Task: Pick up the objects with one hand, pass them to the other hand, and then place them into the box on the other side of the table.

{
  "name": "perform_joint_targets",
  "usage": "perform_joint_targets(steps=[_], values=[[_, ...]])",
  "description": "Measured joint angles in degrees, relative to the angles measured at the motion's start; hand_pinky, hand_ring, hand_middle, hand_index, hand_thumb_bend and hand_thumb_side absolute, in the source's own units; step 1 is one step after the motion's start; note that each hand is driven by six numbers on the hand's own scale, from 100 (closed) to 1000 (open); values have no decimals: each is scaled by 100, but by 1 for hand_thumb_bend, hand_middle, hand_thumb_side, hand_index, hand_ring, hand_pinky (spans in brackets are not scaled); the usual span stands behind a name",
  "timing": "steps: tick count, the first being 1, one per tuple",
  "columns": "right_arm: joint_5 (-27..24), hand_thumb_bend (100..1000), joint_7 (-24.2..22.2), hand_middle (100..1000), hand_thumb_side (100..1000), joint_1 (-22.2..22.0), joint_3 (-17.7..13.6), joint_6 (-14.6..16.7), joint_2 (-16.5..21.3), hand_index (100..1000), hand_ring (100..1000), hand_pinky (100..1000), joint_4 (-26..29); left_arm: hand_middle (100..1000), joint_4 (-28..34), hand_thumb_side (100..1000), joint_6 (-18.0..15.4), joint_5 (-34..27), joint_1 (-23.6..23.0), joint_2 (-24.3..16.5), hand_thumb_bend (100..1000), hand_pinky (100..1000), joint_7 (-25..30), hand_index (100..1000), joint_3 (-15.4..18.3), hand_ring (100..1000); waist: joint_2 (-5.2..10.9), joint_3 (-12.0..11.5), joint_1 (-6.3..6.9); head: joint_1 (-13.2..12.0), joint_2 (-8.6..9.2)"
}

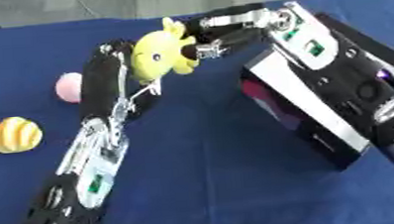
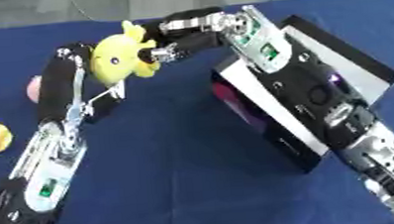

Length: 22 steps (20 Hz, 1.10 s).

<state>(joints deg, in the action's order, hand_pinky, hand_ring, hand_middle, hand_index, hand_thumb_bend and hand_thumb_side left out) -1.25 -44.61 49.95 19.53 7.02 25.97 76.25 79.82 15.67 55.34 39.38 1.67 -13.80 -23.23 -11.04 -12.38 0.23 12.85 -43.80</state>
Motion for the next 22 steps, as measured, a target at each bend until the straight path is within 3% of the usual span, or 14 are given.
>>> perform_joint_targets(steps=[8, 17, 20, 22], values=[[106, 100, 39, 1000, 673, 47, 2, -92, -53, 1000, 1000, 1000, -33, 468, -22, 100, -86, 69, 73, 97, 100, 723, -13, 568, -77, 671, 0, -118, -52, 151, 0], [111, 100, 195, 1000, 552, 48, 2, -323, -55, 1000, 1000, 1000, -66, 470, -19, 100, -155, 157, 107, 146, 100, 723, 17, 574, -137, 672, -1, -149, -65, 280, 0], [4, 100, 238, 955, 450, 48, 2, -470, -55, 999, 1000, 1000, -65, 470, -20, 100, -157, 203, 112, 149, 100, 723, 41, 582, -140, 671, -1, -152, -65, 294, 0], [-94, 100, 251, 877, 321, 47, 4, -584, -55, 921, 1000, 1000, -61, 471, -22, 100, -151, 230, 120, 151, 100, 722, 49, 591, -148, 670, -1, -155, -65, 294, 0]])
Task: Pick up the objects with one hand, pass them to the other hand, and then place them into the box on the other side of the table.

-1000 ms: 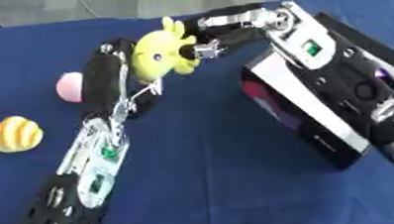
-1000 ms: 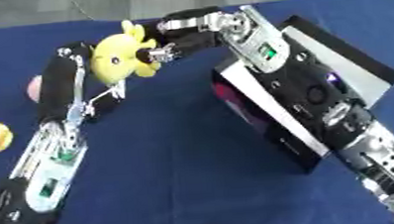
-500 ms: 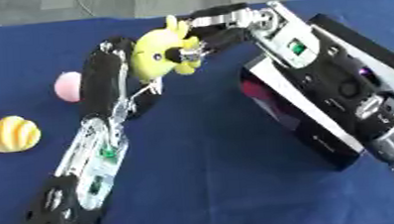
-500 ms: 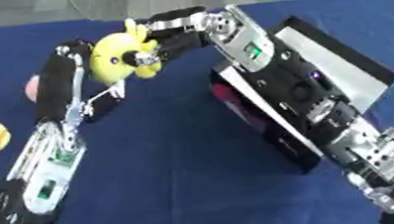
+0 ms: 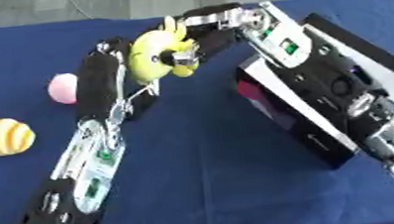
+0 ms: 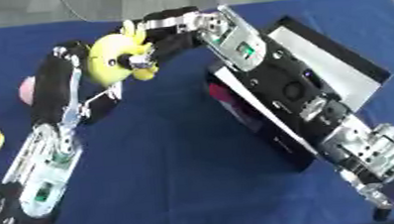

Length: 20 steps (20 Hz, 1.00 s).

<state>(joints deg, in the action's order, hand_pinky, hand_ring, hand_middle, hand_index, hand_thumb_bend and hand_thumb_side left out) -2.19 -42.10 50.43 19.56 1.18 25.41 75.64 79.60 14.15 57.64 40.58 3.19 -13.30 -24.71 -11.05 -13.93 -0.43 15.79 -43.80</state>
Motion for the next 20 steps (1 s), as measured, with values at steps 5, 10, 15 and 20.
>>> perform_joint_targets(steps=[5, 10, 15, 20], values=[[-300, 100, -18, 757, 231, 0, -3, -296, 5, 808, 1000, 1000, 40, 479, -3, 100, 11, 47, 0, 40, 100, 721, -6, 606, -24, 670, 0, -11, 0, -26, 0], [-474, 100, -123, 707, 155, -7, -3, -475, 38, 781, 1000, 1000, 98, 486, -2, 100, 70, 72, 0, 43, 100, 720, -68, 619, -57, 671, 0, -9, 0, -55, 0], [-525, 100, -227, 680, 100, -12, -4, -555, 76, 766, 1000, 1000, 142, 492, -1, 100, 194, 88, 0, 49, 147, 719, -187, 628, -91, 673, 0, 12, 0, -57, 0], [-570, 100, -303, 666, 100, -49, -4, -596, 83, 760, 1000, 1000, 193, 515, -1, 100, 373, 73, 0, 93, 300, 724, -415, 658, -95, 684, 0, 30, 0, -56, 0]])
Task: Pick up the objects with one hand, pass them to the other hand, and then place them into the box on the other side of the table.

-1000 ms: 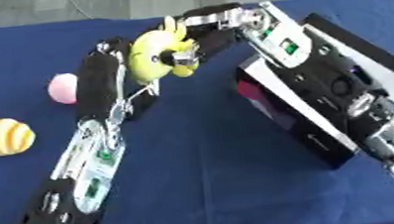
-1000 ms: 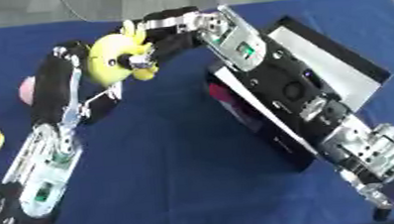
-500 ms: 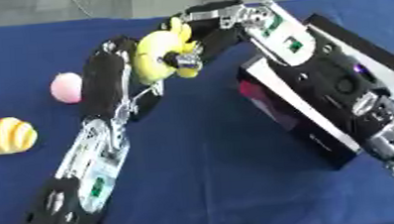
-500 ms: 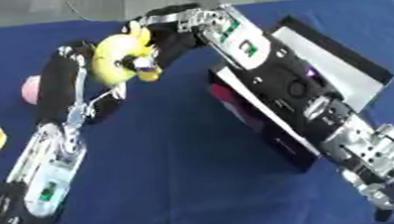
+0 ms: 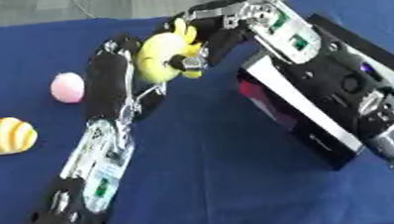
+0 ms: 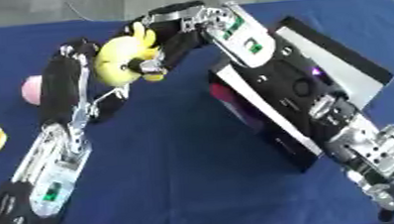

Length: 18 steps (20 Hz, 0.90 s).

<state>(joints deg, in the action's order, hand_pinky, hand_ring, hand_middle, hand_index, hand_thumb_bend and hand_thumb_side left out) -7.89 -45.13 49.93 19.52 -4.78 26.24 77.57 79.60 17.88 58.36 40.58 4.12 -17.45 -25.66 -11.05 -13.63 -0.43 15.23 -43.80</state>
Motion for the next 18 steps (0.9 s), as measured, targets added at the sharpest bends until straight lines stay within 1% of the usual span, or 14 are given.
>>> perform_joint_targets(steps=[2, 3, 6, 8, 10, 12, 18], values=[[-21, 100, -12, 661, 100, -6, 1, -13, 0, 756, 1000, 1000, 33, 522, 0, 100, 69, -34, 0, 0, 341, 725, -123, 673, -1, 688, 0, 13, 0, 2, 0], [-41, 100, -17, 658, 100, -7, 1, -21, 0, 754, 1000, 1000, 50, 529, 0, 100, 103, -48, 0, 0, 392, 726, -191, 686, -1, 693, 0, 16, 0, 4, 0], [-98, 100, 1, 654, 100, -10, 1, -61, 0, 750, 1000, 1000, 80, 551, -2, 195, 219, -103, -1, 0, 496, 737, -407, 714, 2, 713, 0, 22, 0, 12, 0], [-151, 100, 32, 653, 100, -11, 0, -92, 4, 749, 1000, 1000, 97, 564, -15, 240, 314, -133, -2, -4, 544, 744, -534, 732, 5, 727, 0, 26, 0, 19, -1], [-191, 100, 69, 652, 100, -19, 0, -115, 15, 747, 1000, 1000, 124, 579, -42, 272, 400, -158, -3, -5, 577, 749, -633, 752, 6, 740, 0, 38, 0, 28, -2], [-214, 100, 109, 650, 100, -41, -1, -116, 29, 744, 1000, 1000, 153, 589, -72, 286, 479, -191, -5, -6, 606, 752, -713, 765, 7, 749, 0, 55, 0, 34, -16], [-288, 100, 263, 648, 100, -60, -2, -114, 46, 738, 1000, 1000, 160, 606, -112, 303, 598, -239, -11, -9, 640, 759, -826, 787, 7, 764, 0, 82, 0, 62, -38]])
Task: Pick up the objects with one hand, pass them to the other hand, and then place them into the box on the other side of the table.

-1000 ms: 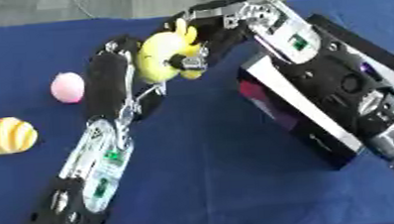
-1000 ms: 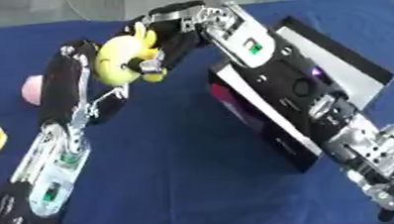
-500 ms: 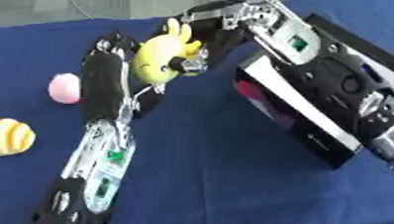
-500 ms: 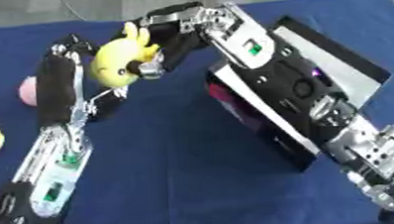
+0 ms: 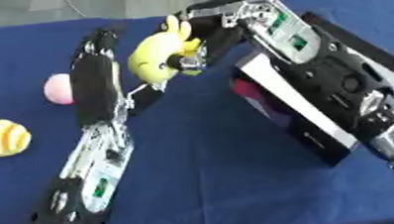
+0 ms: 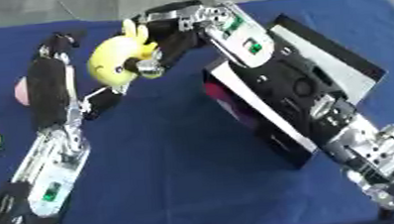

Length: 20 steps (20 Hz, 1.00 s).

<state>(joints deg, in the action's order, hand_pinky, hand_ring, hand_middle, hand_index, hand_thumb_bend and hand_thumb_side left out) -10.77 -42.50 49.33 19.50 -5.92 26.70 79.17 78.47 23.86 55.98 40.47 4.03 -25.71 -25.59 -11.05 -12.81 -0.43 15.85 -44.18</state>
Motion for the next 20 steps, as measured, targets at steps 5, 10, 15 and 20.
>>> perform_joint_targets(steps=[5, 10, 15, 20], values=[[-57, 100, 139, 650, 100, -37, -6, 23, 45, 736, 1000, 1000, 0, 618, -30, 322, 10, -1, -10, -59, 702, 764, 18, 801, 0, 773, 0, 21, 0, 14, -1], [-118, 100, 302, 652, 100, -45, -85, 51, 142, 735, 1000, 1000, 1, 632, -32, 322, -27, 16, -24, -160, 780, 771, 119, 814, 0, 783, 0, 64, 0, 23, -2], [-256, 100, 466, 655, 100, -45, -158, 20, 232, 736, 1000, 1000, -1, 633, -32, 312, -53, 59, -63, -239, 776, 772, 250, 815, 2, 783, 1, 96, 2, 25, -2], [-441, 100, 630, 657, 100, -46, -262, 5, 389, 735, 1000, 1000, 1, 633, -27, 306, -33, 60, -88, -320, 764, 772, 289, 814, 35, 781, 1, 172, 2, 15, -2]])
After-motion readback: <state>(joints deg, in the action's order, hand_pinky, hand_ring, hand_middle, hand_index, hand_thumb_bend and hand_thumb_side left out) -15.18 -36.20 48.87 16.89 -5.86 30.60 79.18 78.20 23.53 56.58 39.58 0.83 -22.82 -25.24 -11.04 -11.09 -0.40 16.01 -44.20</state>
